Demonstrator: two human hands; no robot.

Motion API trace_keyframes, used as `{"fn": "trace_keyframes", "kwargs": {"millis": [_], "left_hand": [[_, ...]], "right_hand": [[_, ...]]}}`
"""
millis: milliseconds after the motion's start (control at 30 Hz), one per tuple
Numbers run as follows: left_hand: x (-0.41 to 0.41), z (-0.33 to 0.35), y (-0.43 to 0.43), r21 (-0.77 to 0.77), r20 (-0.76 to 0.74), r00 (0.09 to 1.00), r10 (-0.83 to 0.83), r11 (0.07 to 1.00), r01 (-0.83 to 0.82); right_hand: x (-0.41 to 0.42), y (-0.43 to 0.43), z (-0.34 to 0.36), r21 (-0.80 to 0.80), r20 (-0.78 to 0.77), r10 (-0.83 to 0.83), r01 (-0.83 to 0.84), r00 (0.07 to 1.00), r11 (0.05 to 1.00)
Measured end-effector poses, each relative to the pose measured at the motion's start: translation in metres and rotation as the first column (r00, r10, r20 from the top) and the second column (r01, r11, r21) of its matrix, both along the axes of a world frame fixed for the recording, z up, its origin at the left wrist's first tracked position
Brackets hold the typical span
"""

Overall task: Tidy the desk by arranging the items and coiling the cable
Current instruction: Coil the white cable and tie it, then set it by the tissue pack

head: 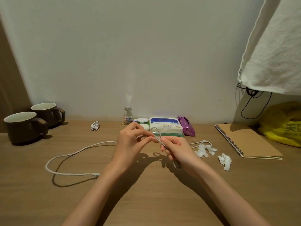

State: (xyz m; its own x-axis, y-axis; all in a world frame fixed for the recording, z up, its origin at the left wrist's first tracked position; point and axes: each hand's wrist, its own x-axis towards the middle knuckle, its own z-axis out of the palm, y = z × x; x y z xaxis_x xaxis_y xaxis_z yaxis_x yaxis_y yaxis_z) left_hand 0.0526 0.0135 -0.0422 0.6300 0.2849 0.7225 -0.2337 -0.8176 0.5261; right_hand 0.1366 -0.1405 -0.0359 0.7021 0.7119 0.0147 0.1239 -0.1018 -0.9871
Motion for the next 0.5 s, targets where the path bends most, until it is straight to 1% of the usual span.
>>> {"fn": "trace_keyframes", "kwargs": {"millis": [100, 167, 233, 333, 400, 500], "left_hand": [[-0.0025, 0.003, 0.0044, -0.016, 0.028, 1.0, 0.012, 1.0, -0.011], [-0.0039, 0.0042, 0.0064, -0.013, 0.03, 0.999, 0.022, 1.0, -0.022], [-0.0048, 0.0048, 0.0064, -0.019, 0.035, 0.999, 0.026, 0.999, -0.025], [-0.0069, 0.0063, 0.0036, -0.136, 0.069, 0.998, 0.005, 0.991, 0.004], [-0.0068, 0.0075, 0.0021, -0.185, 0.078, 0.997, -0.022, 0.982, 0.036], [-0.0053, 0.0075, 0.002, -0.243, 0.098, 0.995, -0.037, 0.968, 0.059]], "right_hand": [[0.0029, -0.0008, 0.0007, -0.02, 0.073, 0.041, -0.039, 0.997, 0.999], [0.0036, 0.0, 0.0, -0.023, 0.059, 0.077, -0.076, 0.995, 0.997], [0.0046, 0.0003, -0.0003, -0.003, -0.008, 0.139, -0.139, 0.99, 0.99], [0.0066, -0.0031, 0.0017, -0.019, -0.085, 0.223, -0.226, 0.971, 0.974], [0.0072, -0.0065, 0.0034, -0.032, -0.12, 0.256, -0.261, 0.959, 0.965], [0.0087, -0.0095, 0.0078, 0.068, -0.262, 0.308, -0.301, 0.915, 0.951]]}}
